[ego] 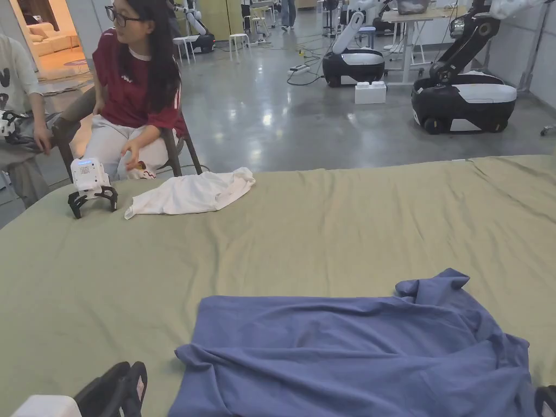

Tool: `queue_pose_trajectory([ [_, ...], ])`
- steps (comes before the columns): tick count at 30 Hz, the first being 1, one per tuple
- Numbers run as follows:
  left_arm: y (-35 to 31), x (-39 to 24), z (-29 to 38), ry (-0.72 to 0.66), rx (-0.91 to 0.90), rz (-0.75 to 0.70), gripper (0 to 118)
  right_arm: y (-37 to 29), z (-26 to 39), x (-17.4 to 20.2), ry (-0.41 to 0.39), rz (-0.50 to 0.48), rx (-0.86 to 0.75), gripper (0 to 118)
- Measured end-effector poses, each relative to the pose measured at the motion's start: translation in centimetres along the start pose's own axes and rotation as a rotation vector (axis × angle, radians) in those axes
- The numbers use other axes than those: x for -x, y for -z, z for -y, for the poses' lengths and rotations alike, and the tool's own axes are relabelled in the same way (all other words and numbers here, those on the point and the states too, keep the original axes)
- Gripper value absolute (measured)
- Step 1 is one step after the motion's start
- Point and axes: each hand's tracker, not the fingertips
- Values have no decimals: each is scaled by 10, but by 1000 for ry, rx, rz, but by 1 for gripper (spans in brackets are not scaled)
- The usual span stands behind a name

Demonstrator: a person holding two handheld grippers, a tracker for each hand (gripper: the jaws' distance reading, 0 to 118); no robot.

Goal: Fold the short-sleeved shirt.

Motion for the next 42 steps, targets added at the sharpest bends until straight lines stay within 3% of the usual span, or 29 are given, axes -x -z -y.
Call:
queue_pose_trajectory([
  [1, -2, 0, 2, -13, 3, 23, 7, -2, 2, 2, -9, 12, -2, 1],
  [2, -3, 0, 5, -19, 5, 41, 0, -4, 4, 4, -17, 10, -1, 1],
  [8, 14, 5, 24, -64, 83, 82, 0, -3, 9, 2, -7, 0, 21, 0],
  [12, 69, 16, 47, -140, 247, 134, 2, -4, 7, 2, 15, -10, 29, 0],
  [13, 84, 20, 55, -163, 277, 154, 13, -4, 8, 1, 19, -9, 32, 0],
  [16, 143, 30, 84, -187, 446, 128, 72, -6, 12, -5, 27, -7, 58, 0],
  [20, 192, 38, 112, -183, 523, 29, 69, -13, 19, -13, 15, 19, 93, 0],
  [21, 203, 38, 119, -181, 541, 9, 63, -14, 22, -16, 16, 25, 100, 0],
  [22, 213, 37, 126, -175, 558, 2, 42, -15, 25, -19, 17, 35, 109, 0],
  [23, 221, 35, 130, -188, 601, -10, 34, -14, 27, -22, 22, 51, 122, 0],
  [30, 223, 13, 130, -64, 601, -26, 18, 24, 34, -44, 123, 104, 196, 1],
  [31, 224, 13, 130, -68, 610, -25, 18, 39, 35, -47, 130, 116, 213, 9],
  [32, 226, 17, 129, -71, 619, -27, 18, 59, 37, -51, 139, 135, 248, 30],
  [33, 227, 17, 129, -68, 626, -27, 18, 80, 41, -56, 165, 144, 279, 60],
  [34, 227, 16, 128, -66, 632, -28, 18, 95, 44, -59, 201, 140, 294, 78],
  [36, 227, 17, 127, -63, 643, -26, 18, 131, 56, -69, 292, 169, 347, 76],
  [38, 228, 18, 127, -64, 649, -23, 18, 161, 73, -78, 317, 214, 428, 74],
  [39, 228, 19, 128, -66, 651, -18, 18, 171, 80, -79, 305, 236, 475, 66],
  [40, 227, 18, 126, -69, 650, -16, 18, 173, 85, -77, 288, 238, 485, 47],
  [41, 226, 18, 127, -71, 651, -16, 18, 171, 85, -72, 217, 280, 454, 35],
  [42, 226, 18, 127, -72, 649, -17, 18, 164, 83, -68, 192, 256, 418, 16],
])
